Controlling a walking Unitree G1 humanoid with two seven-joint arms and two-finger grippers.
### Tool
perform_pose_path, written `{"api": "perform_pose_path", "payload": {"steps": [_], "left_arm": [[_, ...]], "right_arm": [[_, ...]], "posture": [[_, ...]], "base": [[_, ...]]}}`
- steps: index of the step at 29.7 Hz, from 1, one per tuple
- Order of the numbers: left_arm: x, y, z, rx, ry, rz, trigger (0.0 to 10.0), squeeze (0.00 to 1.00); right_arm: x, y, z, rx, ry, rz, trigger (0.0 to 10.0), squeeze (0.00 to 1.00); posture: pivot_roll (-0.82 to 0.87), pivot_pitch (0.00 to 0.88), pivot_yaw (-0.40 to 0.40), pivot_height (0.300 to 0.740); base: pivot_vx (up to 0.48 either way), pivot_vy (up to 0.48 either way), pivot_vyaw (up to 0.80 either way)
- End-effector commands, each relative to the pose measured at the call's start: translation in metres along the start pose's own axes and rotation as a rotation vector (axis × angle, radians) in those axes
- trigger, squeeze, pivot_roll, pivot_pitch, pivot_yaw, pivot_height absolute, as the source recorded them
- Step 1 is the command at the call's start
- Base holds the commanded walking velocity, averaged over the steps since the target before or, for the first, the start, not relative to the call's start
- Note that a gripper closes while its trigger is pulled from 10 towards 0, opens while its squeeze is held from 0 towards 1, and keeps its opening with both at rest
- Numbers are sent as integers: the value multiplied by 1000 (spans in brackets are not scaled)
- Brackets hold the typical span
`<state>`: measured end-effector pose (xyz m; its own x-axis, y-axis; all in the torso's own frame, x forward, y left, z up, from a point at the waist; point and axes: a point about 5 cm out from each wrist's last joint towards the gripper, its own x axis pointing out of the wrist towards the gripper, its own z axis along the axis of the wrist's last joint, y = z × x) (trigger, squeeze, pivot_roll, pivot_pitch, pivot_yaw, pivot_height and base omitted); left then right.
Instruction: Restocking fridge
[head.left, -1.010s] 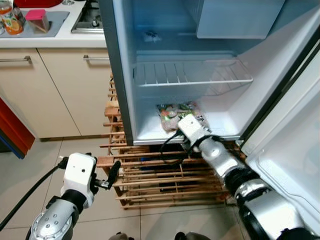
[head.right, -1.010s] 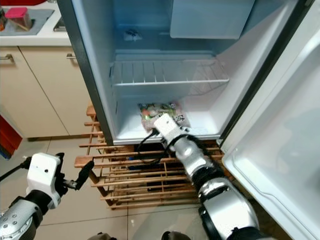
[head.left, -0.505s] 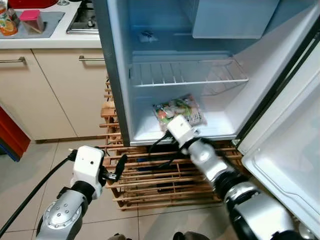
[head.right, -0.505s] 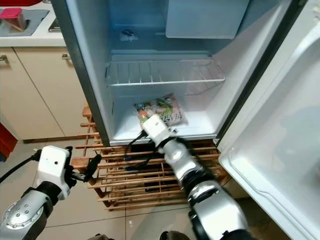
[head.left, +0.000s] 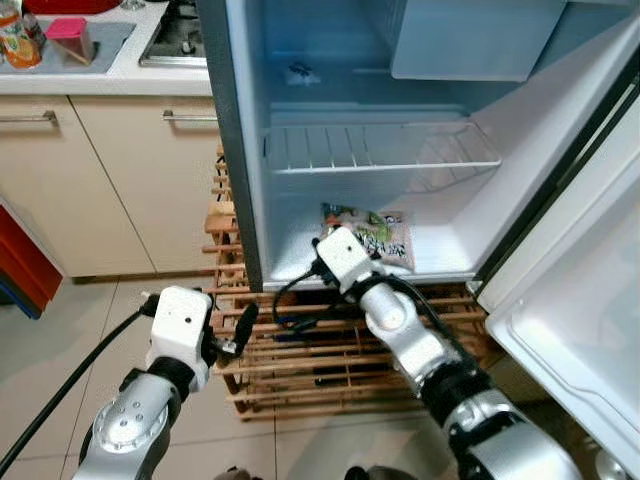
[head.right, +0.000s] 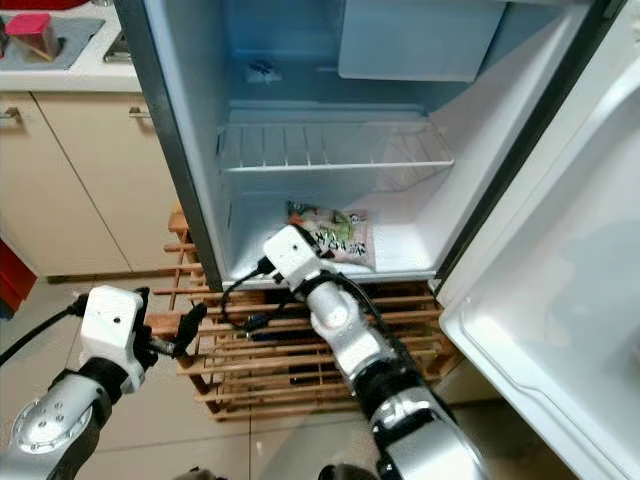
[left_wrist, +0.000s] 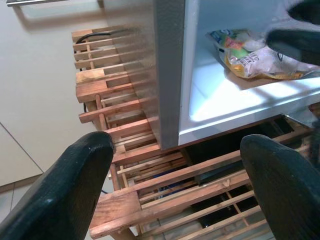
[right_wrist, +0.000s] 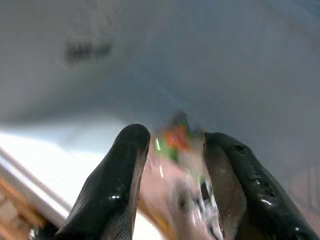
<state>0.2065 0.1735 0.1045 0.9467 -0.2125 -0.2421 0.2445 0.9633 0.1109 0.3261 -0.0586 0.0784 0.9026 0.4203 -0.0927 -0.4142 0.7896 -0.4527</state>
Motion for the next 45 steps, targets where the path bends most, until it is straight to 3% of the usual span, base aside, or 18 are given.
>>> {"api": "perform_pose_path", "payload": {"steps": [1, 4, 8, 11, 18, 20, 21, 27, 34, 35, 45], "left_arm": [[-1, 1, 0, 9, 1, 6, 10000, 0], [-1, 1, 0, 8, 0, 8, 10000, 0], [-1, -1, -1, 7, 1, 4, 10000, 0], [1, -2, 0, 5, -2, -2, 10000, 0], [1, -6, 0, -12, -10, -28, 10000, 0], [0, -12, 1, -26, -10, -71, 10000, 0], [0, -22, 1, -70, 8, -139, 10000, 0], [2, -33, 5, -108, 19, -204, 10000, 0], [1, -29, 6, -85, 8, -184, 10000, 0], [2, -29, 6, -87, 11, -181, 10000, 0], [6, -33, 8, -93, 13, -204, 10000, 0]], "right_arm": [[-11, -5, -19, 0, 95, -11, 10000, 0], [-17, -9, -27, 36, 139, -30, 10000, 0], [-20, -12, -35, 376, 219, -118, 10000, 0], [-10, -15, -29, 539, 224, -160, 10000, 0], [-1, -18, -27, 648, 260, -186, 10000, 0], [5, -16, -24, 712, 275, -178, 10000, 0], [10, -13, -20, 755, 290, -156, 10000, 0], [16, -7, -18, 748, 322, -123, 10000, 0], [22, -23, -6, 576, 243, -149, 10000, 0], [21, -27, -4, 505, 212, -148, 10000, 0], [9, -25, -34, 488, 352, -170, 10000, 0]], "posture": [[71, 52, -53, 740], [70, 51, -52, 740], [65, 47, -46, 740], [70, 41, -43, 740], [82, 43, -45, 740], [88, 49, -44, 740], [91, 53, -42, 740], [93, 60, -37, 740], [87, 73, -39, 740], [73, 74, -36, 740], [69, 82, -24, 740]], "base": [[0, 0, 0], [0, 0, 0], [0, 0, 0], [0, 0, 0], [0, 0, 0], [0, 0, 0], [0, 0, 0], [0, 0, 0], [0, 0, 0], [0, 0, 0], [0, 0, 0]]}}
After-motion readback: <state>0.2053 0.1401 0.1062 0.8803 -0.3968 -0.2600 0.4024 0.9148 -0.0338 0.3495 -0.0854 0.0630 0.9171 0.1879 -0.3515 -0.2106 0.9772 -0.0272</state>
